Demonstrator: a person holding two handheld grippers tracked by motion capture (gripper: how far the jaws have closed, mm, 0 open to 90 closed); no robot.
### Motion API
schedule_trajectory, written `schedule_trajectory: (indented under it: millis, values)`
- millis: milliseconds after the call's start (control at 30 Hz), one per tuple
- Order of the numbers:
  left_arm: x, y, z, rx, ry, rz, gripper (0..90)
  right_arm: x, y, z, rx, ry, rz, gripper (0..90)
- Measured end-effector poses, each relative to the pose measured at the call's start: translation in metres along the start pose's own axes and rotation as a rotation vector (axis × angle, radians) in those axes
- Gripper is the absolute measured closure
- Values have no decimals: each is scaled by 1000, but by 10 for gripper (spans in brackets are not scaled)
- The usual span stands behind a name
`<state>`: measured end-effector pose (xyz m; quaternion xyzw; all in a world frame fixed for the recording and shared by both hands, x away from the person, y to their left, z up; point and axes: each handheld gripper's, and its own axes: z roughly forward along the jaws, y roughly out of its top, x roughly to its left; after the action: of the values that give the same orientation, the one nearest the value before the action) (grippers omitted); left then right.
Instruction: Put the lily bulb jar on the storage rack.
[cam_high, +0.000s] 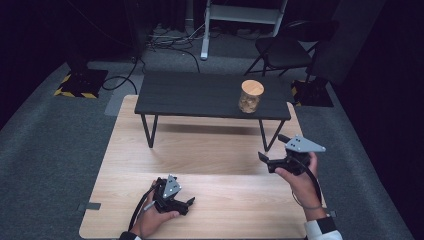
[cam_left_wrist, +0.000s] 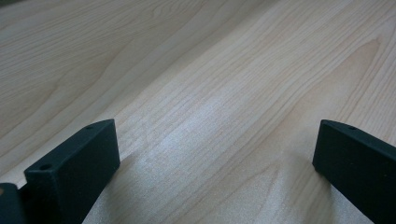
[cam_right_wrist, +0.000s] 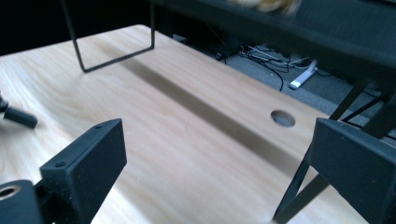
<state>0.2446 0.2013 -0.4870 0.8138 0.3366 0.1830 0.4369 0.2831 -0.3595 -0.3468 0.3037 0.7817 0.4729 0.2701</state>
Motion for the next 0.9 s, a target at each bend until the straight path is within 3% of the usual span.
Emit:
schedule_trajectory:
  millis: [367,667,900]
  values:
    - [0,0,0,0,0,0,5,12,-58,-13,18,-6,54,36]
    - [0,0,0,0,0,1,5,19,-99,-14,90,4,100,36]
    - [0,0,0,0,0,0,5,28,-117,-8,151,25,80,40]
